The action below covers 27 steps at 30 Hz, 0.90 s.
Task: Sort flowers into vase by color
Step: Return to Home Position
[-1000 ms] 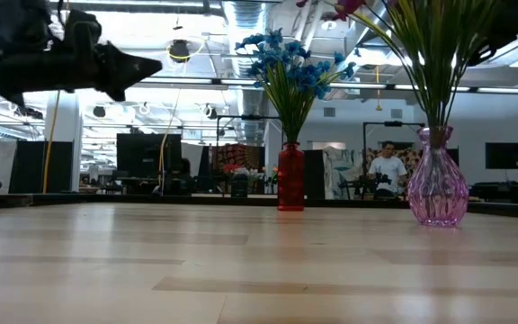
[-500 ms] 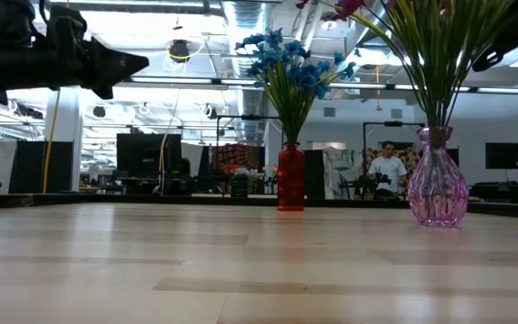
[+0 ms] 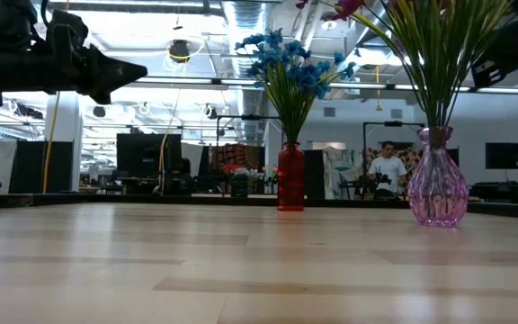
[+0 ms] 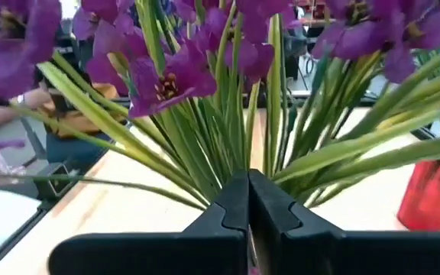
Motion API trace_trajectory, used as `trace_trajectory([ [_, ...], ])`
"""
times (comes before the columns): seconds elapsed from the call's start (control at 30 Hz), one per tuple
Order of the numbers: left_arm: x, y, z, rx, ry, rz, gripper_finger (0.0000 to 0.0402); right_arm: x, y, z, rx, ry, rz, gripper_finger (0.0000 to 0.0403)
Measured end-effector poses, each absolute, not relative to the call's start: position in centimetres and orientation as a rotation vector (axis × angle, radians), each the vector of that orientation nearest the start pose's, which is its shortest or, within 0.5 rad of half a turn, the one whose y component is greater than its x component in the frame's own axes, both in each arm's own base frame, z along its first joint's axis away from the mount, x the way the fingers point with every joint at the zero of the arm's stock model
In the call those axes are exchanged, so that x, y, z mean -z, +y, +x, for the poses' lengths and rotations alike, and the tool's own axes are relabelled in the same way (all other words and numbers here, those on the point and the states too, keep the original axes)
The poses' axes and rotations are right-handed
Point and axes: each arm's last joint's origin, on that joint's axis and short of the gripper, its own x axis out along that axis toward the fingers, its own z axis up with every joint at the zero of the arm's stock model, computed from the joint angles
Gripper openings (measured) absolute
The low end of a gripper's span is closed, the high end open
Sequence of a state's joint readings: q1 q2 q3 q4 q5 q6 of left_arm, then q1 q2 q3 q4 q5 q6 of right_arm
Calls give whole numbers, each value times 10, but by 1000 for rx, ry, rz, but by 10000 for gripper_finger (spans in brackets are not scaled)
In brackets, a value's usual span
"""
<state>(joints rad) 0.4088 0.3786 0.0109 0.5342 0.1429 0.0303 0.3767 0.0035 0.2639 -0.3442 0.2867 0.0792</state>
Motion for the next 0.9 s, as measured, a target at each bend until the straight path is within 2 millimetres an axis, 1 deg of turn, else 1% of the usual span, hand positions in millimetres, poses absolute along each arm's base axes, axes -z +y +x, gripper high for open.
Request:
trace_trajectory([
  [0.13,-185,44,112,-268,-156,80,0,-210,21,75,-88,58,58,29],
  [0.37,-185,44,112,-269,-154,86,0,-193,23,81,-86,81,72,29],
  [0.5,-185,44,112,-269,-154,86,0,-187,24,84,-86,76,80,29],
  [0.67,-185,44,112,-268,-153,86,0,-176,26,88,-84,66,59,29],
  [0.8,-184,44,112,-269,-150,93,0,-175,26,90,-78,12,68,29],
  [0.9,-184,44,112,-270,-149,101,0,-174,25,92,-59,-56,31,29],
])
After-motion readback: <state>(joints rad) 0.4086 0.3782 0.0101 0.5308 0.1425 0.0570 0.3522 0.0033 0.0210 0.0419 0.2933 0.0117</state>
